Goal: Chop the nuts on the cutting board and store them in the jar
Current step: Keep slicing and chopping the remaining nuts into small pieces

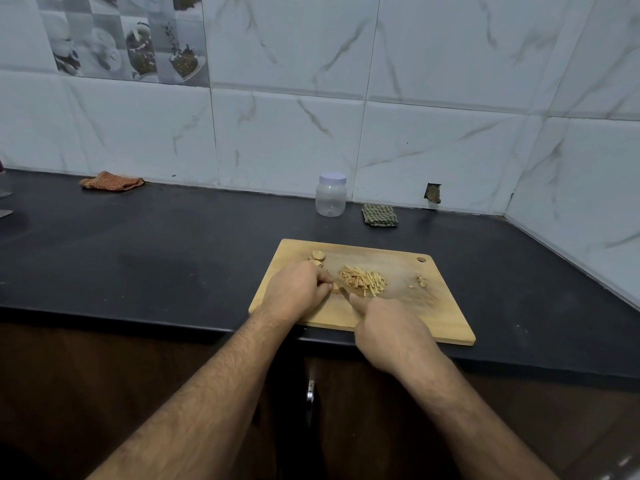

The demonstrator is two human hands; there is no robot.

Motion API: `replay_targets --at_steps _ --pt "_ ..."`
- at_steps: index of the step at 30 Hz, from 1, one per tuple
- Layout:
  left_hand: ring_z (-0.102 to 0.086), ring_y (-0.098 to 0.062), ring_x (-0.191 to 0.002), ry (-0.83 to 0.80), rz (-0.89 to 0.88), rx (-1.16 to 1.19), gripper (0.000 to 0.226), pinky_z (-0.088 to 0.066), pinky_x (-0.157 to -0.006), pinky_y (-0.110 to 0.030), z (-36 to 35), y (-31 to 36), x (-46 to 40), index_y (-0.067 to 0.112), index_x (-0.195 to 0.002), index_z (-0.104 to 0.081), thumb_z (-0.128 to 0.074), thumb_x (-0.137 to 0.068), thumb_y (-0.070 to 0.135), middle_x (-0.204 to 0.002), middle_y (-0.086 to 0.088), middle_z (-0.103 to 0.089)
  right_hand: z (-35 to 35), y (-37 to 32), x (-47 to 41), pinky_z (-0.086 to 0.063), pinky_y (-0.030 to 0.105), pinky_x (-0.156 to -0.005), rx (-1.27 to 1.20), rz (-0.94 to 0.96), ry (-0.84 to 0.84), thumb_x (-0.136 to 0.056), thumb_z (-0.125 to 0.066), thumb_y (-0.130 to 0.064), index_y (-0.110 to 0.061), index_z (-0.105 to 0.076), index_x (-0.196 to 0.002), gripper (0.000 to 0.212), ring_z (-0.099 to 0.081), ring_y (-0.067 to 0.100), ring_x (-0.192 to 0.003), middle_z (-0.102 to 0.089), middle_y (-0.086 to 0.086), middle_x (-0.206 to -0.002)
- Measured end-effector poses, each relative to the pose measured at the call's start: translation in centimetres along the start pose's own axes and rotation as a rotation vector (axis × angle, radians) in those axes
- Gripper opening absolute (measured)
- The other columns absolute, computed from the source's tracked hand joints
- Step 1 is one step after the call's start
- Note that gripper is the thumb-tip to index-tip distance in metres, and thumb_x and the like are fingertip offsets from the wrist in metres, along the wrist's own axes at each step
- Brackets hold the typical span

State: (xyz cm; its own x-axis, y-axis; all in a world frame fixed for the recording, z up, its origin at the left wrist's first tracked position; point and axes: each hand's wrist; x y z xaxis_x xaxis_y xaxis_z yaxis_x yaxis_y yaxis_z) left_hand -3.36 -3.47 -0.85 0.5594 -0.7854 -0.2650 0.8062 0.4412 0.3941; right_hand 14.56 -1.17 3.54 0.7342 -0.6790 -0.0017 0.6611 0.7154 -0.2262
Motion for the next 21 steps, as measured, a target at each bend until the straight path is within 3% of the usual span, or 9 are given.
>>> replay_targets --at_steps 9,13,21 --pt "-0.063 -0.009 -0.099 0.041 0.002 0.026 0.022 -0.052 -0.084 -0.029 0.1 0.4 0.7 0.034 -0.11 -0.074 -0.059 -0.093 0.034 -0.112 0.017 -0.07 -0.1 -0.7 -1.5 -0.05 0.031 -0.094 -0.09 0.002 0.027 -0.095 -0.044 -0.013 -0.036 -0.038 -0.15 0.06 -0.057 0.018 -0.117 -0.056 0.0 -0.141" --pt "-0.063 -0.009 -0.1 0.044 0.011 0.026 0.023 -0.052 -0.085 -0.03 0.1 0.2 0.6 0.034 -0.11 -0.074 -0.06 -0.093 0.035 -0.111 0.016 -0.071 -0.1 -0.7 -1.9 -0.045 0.032 -0.099 -0.078 0.014 0.011 -0.095 -0.044 -0.014 -0.036 -0.037 -0.15 0.06 -0.051 0.019 -0.127 -0.053 0.0 -0.144" --pt "-0.063 -0.009 -0.102 0.029 0.021 0.023 0.023 -0.053 -0.088 -0.033 0.2 0.2 0.6 0.034 -0.109 -0.075 -0.06 -0.092 0.035 -0.112 0.016 -0.071 0.5 -1.3 -2.8 -0.049 0.037 -0.098 -0.006 0.009 -0.034 -0.094 -0.043 -0.01 -0.037 -0.037 -0.15 0.063 -0.055 0.024 -0.123 -0.056 0.004 -0.14"
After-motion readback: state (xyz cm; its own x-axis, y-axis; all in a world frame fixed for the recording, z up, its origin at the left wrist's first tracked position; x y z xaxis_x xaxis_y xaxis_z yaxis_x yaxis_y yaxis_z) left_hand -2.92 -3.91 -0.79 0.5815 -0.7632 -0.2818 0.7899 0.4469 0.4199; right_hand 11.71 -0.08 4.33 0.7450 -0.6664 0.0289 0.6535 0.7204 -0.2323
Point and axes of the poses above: each hand's wrist, its own x-axis away from the middle knuckle, its own z-axis out of the back of the hand, y = z × x
